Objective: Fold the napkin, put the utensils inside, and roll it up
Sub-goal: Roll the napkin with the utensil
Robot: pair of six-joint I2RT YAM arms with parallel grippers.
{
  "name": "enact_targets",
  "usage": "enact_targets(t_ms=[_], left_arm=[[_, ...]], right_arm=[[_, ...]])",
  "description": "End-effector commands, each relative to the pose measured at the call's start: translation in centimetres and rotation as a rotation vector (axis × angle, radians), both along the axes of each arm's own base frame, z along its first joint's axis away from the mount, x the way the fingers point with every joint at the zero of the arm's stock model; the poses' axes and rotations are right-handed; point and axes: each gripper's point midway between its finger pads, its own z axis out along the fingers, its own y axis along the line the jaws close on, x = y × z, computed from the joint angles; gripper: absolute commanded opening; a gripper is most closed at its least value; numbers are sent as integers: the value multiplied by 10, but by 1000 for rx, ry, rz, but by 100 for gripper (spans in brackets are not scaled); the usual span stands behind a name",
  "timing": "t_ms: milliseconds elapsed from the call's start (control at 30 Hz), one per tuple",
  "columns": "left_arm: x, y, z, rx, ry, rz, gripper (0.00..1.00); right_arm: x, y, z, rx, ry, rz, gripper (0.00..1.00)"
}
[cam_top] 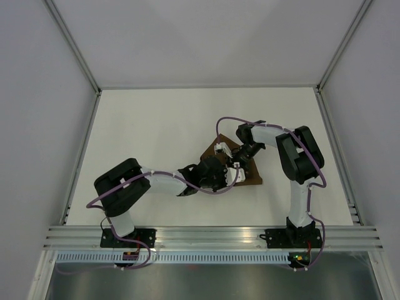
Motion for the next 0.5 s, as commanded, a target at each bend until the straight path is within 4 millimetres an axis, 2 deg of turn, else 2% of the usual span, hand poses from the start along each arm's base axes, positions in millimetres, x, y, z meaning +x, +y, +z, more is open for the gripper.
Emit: enact_targets(t_ms=[0, 67, 100, 200, 233, 300, 333, 467], left_arm=[[-22, 2, -23, 18, 199, -5, 6], [-24, 0, -25, 18, 234, 5, 2], [-28, 2, -34, 44, 268, 4, 2], [-34, 0, -42, 74, 329, -5, 2], [-37, 4, -50, 100, 359, -2, 2], [-41, 3, -53, 101, 401, -11, 2], [-41, 5, -56, 103, 418, -8, 2], [-44, 8, -62, 100, 487, -7, 2]], right_arm=[[2, -34, -58, -181, -81, 107, 3], [2, -33, -58, -179, -84, 105, 4], [3, -33, -58, -179, -86, 100, 5], [3, -32, -56, -176, -89, 95, 8], [4, -31, -55, -174, -91, 87, 14], [10, -29, -49, -162, -119, 67, 22], [12, -28, -46, -159, -125, 54, 32], [31, -22, -18, -101, -179, -8, 46]])
